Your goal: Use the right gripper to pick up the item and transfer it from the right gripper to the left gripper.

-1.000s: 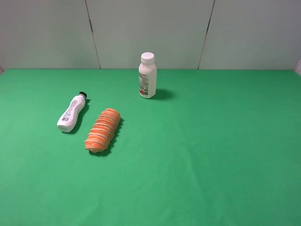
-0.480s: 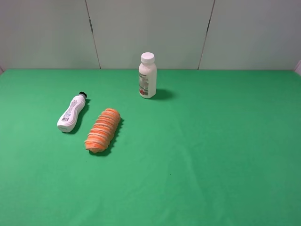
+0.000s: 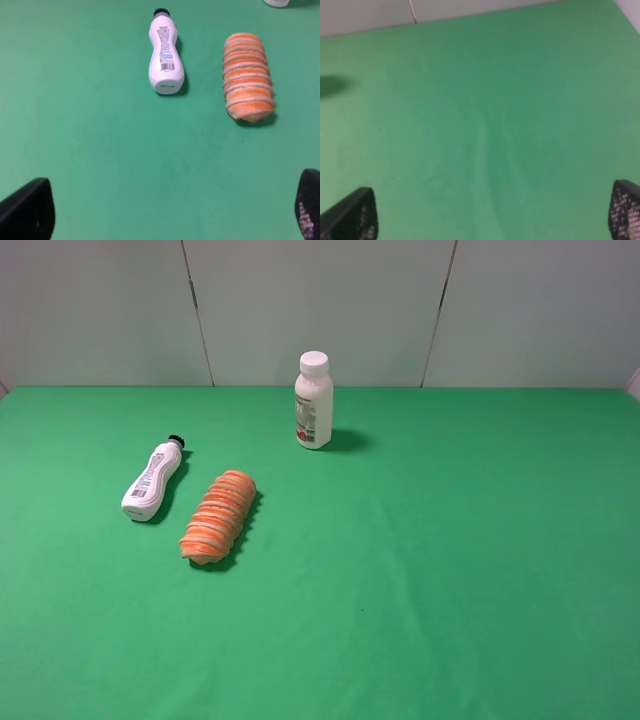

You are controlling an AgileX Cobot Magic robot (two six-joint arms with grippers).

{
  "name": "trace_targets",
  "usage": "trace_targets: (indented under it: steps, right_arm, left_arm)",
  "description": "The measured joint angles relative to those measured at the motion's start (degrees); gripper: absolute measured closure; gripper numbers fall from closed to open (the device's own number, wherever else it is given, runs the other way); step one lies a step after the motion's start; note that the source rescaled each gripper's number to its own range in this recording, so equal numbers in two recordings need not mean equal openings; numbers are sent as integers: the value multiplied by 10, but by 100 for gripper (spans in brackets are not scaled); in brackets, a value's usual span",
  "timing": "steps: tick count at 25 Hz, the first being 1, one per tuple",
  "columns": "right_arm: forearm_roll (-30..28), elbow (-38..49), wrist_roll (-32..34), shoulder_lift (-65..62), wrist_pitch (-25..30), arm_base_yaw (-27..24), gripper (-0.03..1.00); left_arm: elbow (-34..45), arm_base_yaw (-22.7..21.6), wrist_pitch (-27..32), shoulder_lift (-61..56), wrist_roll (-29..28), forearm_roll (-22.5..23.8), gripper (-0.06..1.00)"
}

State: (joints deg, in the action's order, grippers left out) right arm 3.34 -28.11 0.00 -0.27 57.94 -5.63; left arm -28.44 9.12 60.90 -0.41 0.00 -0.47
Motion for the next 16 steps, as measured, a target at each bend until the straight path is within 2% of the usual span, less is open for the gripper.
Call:
trace_targets:
  steps: [9, 16]
  right_arm:
    - [0, 0, 0, 0, 1, 0, -3]
    - [0, 0, 0, 0, 1, 0, -3]
  left_arm:
    - [0, 0, 0, 0, 0, 0, -5]
    - [0, -32, 0, 0, 0, -1, -5]
